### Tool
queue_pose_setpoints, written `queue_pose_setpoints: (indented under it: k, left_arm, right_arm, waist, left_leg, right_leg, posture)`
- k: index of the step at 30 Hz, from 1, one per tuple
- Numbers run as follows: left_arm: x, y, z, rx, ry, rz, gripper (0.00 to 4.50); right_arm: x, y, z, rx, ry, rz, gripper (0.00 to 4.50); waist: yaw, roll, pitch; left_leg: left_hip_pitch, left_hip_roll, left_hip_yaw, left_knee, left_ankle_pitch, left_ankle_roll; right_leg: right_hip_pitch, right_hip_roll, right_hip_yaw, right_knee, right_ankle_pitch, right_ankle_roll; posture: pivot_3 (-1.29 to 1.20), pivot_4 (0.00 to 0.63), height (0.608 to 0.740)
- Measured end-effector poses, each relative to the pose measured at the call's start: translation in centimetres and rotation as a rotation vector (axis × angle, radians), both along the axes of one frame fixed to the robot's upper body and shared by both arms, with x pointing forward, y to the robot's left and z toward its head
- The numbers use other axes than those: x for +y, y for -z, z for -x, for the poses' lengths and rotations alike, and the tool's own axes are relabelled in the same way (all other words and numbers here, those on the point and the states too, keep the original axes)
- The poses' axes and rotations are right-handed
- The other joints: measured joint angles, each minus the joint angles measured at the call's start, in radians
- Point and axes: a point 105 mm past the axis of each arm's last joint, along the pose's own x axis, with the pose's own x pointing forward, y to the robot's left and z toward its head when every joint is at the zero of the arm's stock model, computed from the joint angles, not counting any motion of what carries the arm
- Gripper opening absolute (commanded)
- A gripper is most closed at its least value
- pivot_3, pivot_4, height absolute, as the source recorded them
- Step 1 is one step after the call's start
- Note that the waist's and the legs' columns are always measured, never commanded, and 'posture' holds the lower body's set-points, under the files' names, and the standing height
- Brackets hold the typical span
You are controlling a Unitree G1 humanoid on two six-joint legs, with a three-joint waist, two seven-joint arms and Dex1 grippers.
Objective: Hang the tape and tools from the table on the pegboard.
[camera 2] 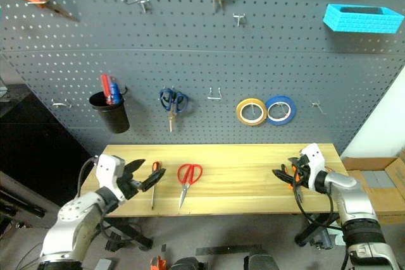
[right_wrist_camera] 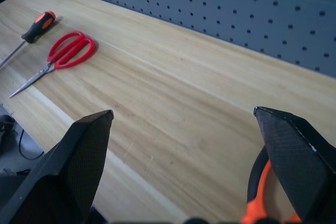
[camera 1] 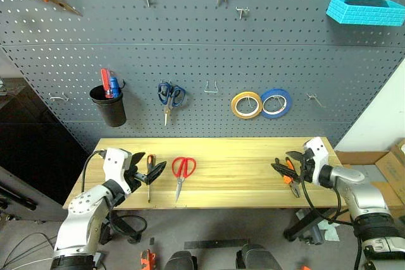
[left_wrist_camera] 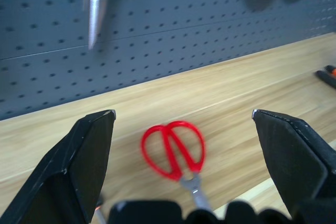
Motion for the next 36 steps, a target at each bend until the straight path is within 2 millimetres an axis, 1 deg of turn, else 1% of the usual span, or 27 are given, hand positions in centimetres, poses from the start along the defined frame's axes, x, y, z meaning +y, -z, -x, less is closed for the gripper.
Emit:
queue_pose_setpoints:
  k: [5,8,14,17,21,24,27,29,31,33,36]
  left_arm:
    - [-0.3,0.2,0.1,0.013,-0.015,0.02,4.49]
    - [-0.4,0.3,0.6,0.021,-0.008,0.027,4.49]
    - [-0.3,0.8,2.0,0.056,-0.008,0.024,4.49]
    - [-0.6,0.6,2.2,0.054,0.004,0.028,4.49]
    - [-1.1,-0.2,2.3,0.04,0.029,0.02,4.49]
    - [-1.3,-0.7,2.4,0.033,0.045,0.008,4.49]
    - [-1.3,-0.7,2.4,0.035,0.045,0.003,4.49]
    - [-1.3,-0.8,2.4,0.034,0.046,0.001,4.49]
    - [-1.5,-1.0,2.5,0.031,0.052,-0.004,4.49]
    - [-1.6,-1.2,2.7,0.03,0.06,-0.008,4.49]
    - [-2.4,-1.6,2.8,0.017,0.102,-0.038,4.49]
  right_arm:
    - [0.1,0.0,0.1,0.007,-0.005,-0.002,4.5]
    - [0.3,0.1,0.5,0.016,-0.012,-0.003,4.5]
    - [0.9,0.3,1.8,0.044,-0.029,-0.024,4.5]
    - [1.1,0.1,2.0,0.049,-0.032,-0.025,4.5]
    - [1.2,-0.5,2.1,0.04,-0.042,-0.011,4.5]
    - [0.8,-0.7,2.4,0.046,-0.035,0.003,4.5]
    - [0.8,-0.9,2.5,0.046,-0.029,-0.001,4.5]
    - [0.8,-1.3,2.4,0.032,-0.023,-0.005,4.5]
    - [0.4,-1.9,2.2,0.006,0.006,-0.01,4.5]
    - [-0.6,-2.4,1.6,-0.023,0.064,0.0,4.5]
    - [-3.0,-3.5,0.0,-0.073,0.214,0.022,4.5]
  waist:
    - [0.0,0.0,0.0]
    - [-0.001,0.0,0.0]
    - [0.0,-0.004,0.019]
    - [0.001,-0.004,0.036]
    - [0.004,-0.006,0.053]
    - [0.007,-0.006,0.061]
    - [0.008,-0.006,0.065]
    - [0.008,-0.007,0.073]
    - [0.008,-0.008,0.082]
    - [0.008,-0.008,0.09]
    - [0.009,-0.009,0.1]
  left_leg:
    - [0.0,0.001,0.0,0.0,-0.001,0.001]
    - [0.0,0.001,0.0,0.0,-0.001,0.001]
    - [0.001,0.005,0.0,0.001,-0.001,0.0]
    - [0.0,0.008,0.001,0.001,-0.001,0.0]
    - [-0.003,0.008,0.002,0.001,-0.001,0.0]
    - [-0.005,0.009,0.003,0.0,-0.003,0.0]
    - [-0.012,0.012,0.005,0.0,-0.004,0.0]
    - [-0.014,0.013,0.005,0.0,-0.004,0.0]
    - [-0.014,0.014,0.005,0.0,-0.004,0.0]
    - [-0.014,0.014,0.005,0.001,-0.004,0.0]
    - [-0.014,0.014,0.006,0.002,-0.004,0.0]
  right_leg:
    - [0.0,0.001,0.0,0.0,-0.001,-0.001]
    - [0.0,0.001,0.0,0.0,-0.001,-0.001]
    - [0.0,0.0,0.001,0.0,-0.001,-0.001]
    - [-0.001,-0.001,0.001,0.0,-0.001,-0.001]
    - [-0.005,-0.001,0.001,0.0,-0.001,-0.001]
    - [-0.006,0.0,0.001,0.0,-0.001,-0.002]
    - [-0.014,0.003,0.001,0.001,-0.002,-0.003]
    - [-0.016,0.004,0.001,0.002,-0.002,-0.003]
    - [-0.016,0.005,0.001,0.002,-0.002,-0.003]
    - [-0.016,0.005,0.001,0.002,-0.002,-0.003]
    - [-0.016,0.004,0.002,0.002,-0.002,-0.003]
  posture:
    - [-0.04,0.001,0.74]
    - [-0.03,0.032,0.74]
    - [-0.03,0.07,0.74]
    - [-0.04,0.093,0.74]
    - [-0.04,0.105,0.74]
    - [-0.05,0.117,0.74]
    - [-0.05,0.137,0.74]
    - [-0.05,0.143,0.74]
    - [-0.05,0.153,0.74]
    - [-0.05,0.161,0.74]
    - [-0.06,0.165,0.74]
